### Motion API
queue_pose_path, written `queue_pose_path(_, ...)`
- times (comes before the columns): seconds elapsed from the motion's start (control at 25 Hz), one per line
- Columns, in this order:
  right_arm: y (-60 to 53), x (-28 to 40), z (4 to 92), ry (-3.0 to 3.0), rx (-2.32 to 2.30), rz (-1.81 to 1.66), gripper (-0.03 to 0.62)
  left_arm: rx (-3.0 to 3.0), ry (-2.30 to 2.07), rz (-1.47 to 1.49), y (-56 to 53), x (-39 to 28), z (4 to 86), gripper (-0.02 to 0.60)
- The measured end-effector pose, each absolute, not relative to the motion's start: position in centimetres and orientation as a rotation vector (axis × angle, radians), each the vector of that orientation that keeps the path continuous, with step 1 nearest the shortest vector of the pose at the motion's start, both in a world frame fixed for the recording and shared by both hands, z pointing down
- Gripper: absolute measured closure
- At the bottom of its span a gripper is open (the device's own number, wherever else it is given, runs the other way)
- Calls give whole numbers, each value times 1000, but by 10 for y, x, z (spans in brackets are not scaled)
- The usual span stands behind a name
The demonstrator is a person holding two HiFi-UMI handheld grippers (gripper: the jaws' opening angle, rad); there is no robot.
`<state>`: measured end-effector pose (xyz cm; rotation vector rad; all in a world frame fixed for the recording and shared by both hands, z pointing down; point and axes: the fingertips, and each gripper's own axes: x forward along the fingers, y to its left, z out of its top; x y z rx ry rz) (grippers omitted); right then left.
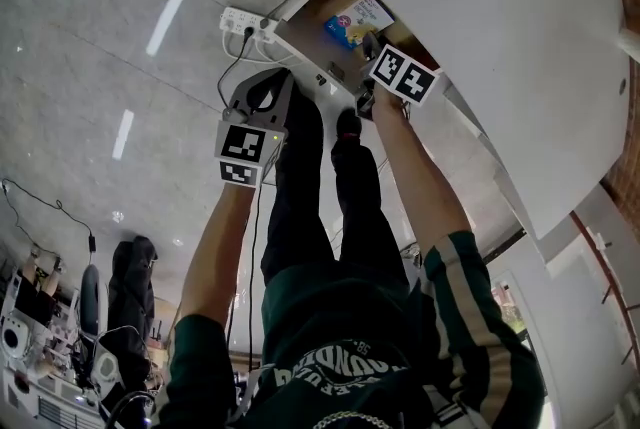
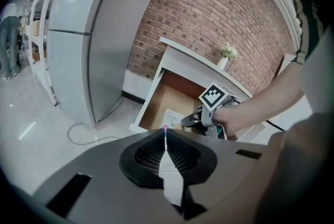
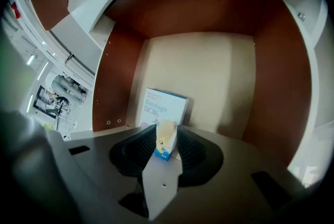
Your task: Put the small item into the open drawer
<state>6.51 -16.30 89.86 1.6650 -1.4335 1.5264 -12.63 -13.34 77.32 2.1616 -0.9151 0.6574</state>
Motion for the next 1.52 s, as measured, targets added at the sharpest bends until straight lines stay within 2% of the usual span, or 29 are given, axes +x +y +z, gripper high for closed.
queue_pose_path(0.16,-157,61,880,-1467,1650,1512,536,2181,-918,659,-135,-120,763,557)
queue_pose_path(0.28,-146,52,864,-1515,1600,1493,560,2198,-915,682,-134,-117,751,557)
queue_pose_path(1.04,-108,39,730,-1867,1430,1398,569,2260,-1091,650,-116,-104,640,557)
queue_pose_path(1.24,-86,26,681,-2036,1316,1264,569,2280,-1128,637,-98,-97,605,557)
queue_pose_path(1.52,-76,41,612,-2171,1292,1111,569,2351,-1165,599,-92,-74,550,557)
